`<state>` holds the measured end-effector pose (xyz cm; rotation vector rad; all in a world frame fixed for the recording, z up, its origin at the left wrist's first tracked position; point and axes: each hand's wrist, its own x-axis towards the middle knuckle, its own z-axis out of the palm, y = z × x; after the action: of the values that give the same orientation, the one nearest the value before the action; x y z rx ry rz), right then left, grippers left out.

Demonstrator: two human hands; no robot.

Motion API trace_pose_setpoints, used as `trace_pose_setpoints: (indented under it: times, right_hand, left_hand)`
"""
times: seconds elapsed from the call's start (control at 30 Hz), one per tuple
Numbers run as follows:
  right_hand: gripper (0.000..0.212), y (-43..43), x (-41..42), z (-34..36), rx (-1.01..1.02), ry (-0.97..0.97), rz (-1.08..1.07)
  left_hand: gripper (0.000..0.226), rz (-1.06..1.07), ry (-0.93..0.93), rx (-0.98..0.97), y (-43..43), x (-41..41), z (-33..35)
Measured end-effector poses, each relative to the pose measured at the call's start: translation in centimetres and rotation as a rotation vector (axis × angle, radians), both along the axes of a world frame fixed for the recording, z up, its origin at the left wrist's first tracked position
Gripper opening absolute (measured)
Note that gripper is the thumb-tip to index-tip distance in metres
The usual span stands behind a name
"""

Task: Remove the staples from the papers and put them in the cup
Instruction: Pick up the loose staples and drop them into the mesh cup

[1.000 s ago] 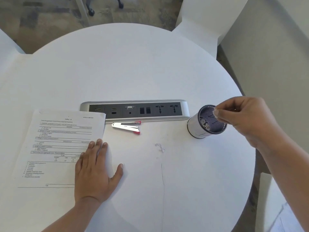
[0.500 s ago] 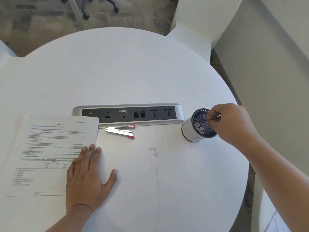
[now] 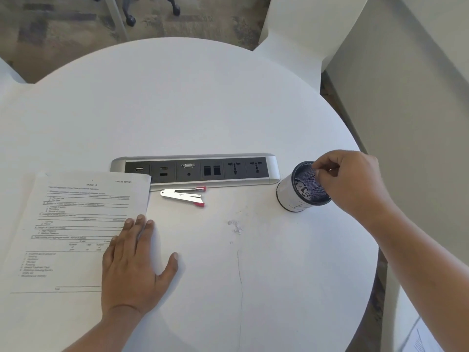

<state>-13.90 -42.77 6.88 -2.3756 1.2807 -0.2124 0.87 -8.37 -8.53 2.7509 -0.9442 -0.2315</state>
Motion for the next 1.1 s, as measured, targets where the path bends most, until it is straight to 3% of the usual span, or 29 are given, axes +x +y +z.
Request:
trace_pose_setpoints:
  times: [0.23, 0.47, 0.53, 0.6, 0.73, 0.8, 0.97, 1.1]
  right_hand:
    - [0.017, 4.0, 1.9, 0.7, 0.196, -0.195, 0.031]
    - [0.04, 8.3, 4.3, -7.7, 0.061, 0.209, 0.43]
    - [0.033, 8.8, 4.5, -8.7, 0.008, 0.296, 0.462]
    - [0.025, 9.8, 4.6, -8.8, -0.06, 0.328, 0.509]
    - [0.034, 12.1, 3.3, -8.9, -0.044, 0.328, 0.685]
    - [0.036, 12.3, 2.6, -9.3, -0.028, 0.305, 0.712]
    - [0.025, 10.6, 2.7, -10.7, -0.05, 0.076, 0.545]
    - [0.019, 11.4, 1.9, -11.4, -0.04, 0.002, 0.86]
  left_hand:
    - [0.083, 0.019, 0.008, 0.002, -0.3, -0.1, 0.2]
    - [0.084, 0.025, 0.005, 0.009, -0.1, -0.2, 0.1]
    - [0.084, 0.027, 0.004, 0.006, -0.1, -0.2, 0.1]
    - [0.083, 0.02, 0.005, 0.006, -0.1, -0.1, 0.1]
    - [0.083, 0.022, 0.007, 0.008, 0.0, -0.2, 0.0]
    - [0.083, 0.024, 0.005, 0.008, 0.0, -0.1, 0.0]
    - [0.083, 0.016, 0.002, 0.006, 0.0, -0.2, 0.0]
    - [0.083, 0.02, -0.003, 0.009, 0.0, -0.2, 0.1]
